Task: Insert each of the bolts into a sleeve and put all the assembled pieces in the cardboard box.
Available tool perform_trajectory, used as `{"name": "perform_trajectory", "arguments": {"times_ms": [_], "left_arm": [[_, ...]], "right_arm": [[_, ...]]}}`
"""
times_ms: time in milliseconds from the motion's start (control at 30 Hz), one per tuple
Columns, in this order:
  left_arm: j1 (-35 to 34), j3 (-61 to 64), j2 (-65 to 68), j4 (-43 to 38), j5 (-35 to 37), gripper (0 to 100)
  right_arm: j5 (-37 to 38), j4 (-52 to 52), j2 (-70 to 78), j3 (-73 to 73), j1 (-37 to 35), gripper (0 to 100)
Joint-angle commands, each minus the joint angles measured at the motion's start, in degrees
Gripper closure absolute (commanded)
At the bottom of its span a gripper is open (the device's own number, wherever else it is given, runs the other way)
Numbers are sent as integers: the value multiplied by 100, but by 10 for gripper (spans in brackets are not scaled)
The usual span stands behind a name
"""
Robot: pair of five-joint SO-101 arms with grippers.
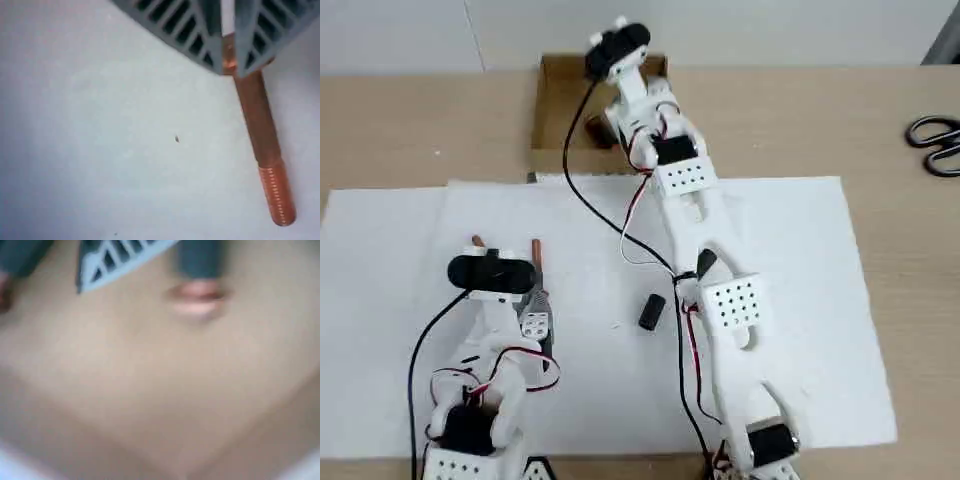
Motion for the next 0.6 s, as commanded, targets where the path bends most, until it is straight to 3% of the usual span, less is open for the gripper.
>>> {"name": "perform_trajectory", "arguments": {"times_ms": [0, 200, 300, 567], "left_arm": [[-26, -31, -53, -141, -26, 994], [-26, -31, -53, -141, -26, 994], [-26, -31, -53, -141, -26, 994], [-26, -31, -53, -141, -26, 994]], "right_arm": [[62, 585, -101, -870, -84, 858], [35, 2651, -101, -2119, -365, 927], [-510, 3670, -110, -2435, -567, 996], [-1714, 5684, -822, -2382, -708, 987]]}}
